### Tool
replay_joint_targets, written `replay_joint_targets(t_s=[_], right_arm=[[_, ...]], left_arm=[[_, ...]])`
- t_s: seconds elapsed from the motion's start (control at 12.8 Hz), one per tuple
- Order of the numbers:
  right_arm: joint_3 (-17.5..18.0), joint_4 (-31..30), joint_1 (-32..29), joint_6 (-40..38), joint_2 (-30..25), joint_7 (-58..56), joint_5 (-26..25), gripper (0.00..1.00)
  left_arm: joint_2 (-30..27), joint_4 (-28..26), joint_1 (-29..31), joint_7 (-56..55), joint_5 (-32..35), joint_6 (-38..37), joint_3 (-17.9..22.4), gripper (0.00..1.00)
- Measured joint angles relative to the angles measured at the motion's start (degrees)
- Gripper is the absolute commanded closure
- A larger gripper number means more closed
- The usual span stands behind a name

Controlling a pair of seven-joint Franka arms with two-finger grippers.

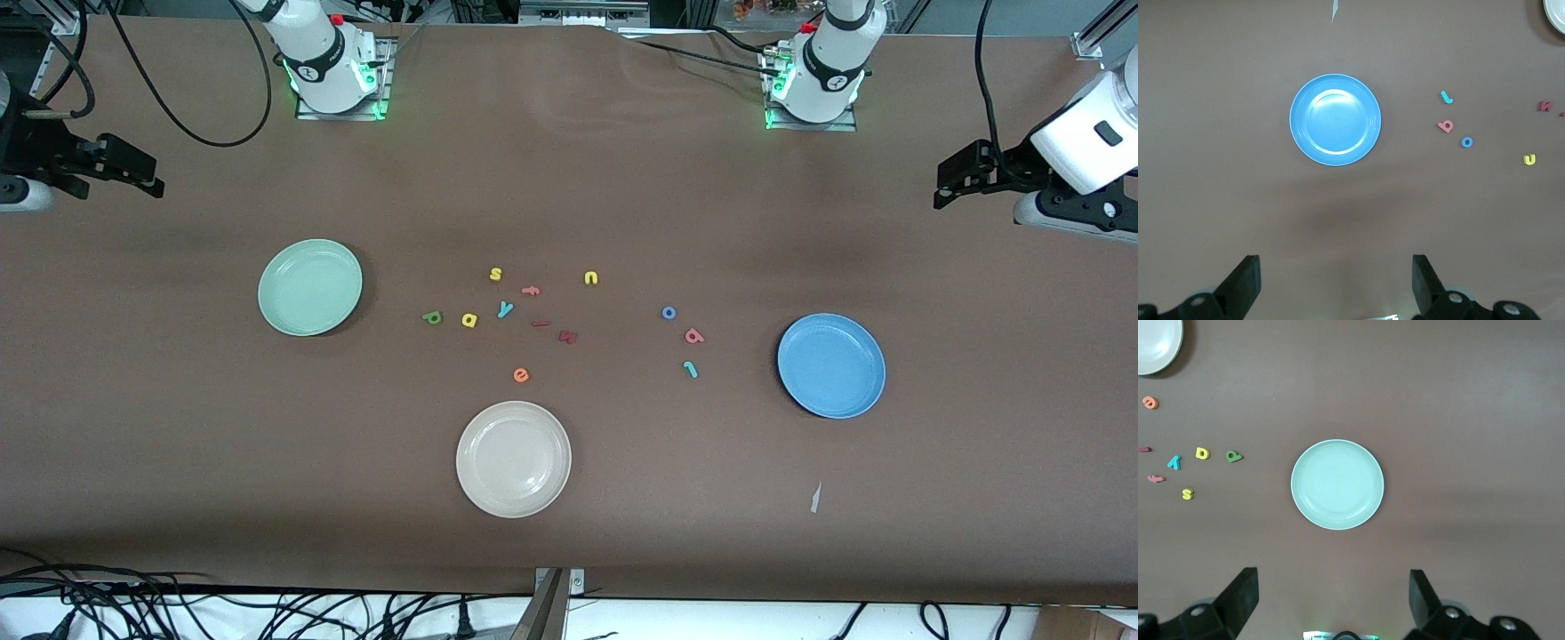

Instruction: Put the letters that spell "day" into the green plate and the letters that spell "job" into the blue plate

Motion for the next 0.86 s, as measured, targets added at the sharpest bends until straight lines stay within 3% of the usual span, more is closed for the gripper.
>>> replay_joint_targets(t_s=[0.39, 0.63, 0.86], right_arm=[[0.5, 0.0, 0.7, -0.1, 1.0, 2.3, 0.0, 0.00], [2.3, -0.1, 4.3, 0.2, 1.6, 12.7, 0.0, 0.00], [2.9, -0.5, 7.6, 4.3, 5.7, 19.9, 0.0, 0.00]], left_arm=[[0.0, 0.0, 0.0, 0.0, 0.0, 0.0, 0.0, 0.00], [0.0, 0.0, 0.0, 0.0, 0.0, 0.0, -0.1, 0.00], [0.0, 0.1, -0.1, 0.0, 0.0, 0.0, -0.1, 0.00]])
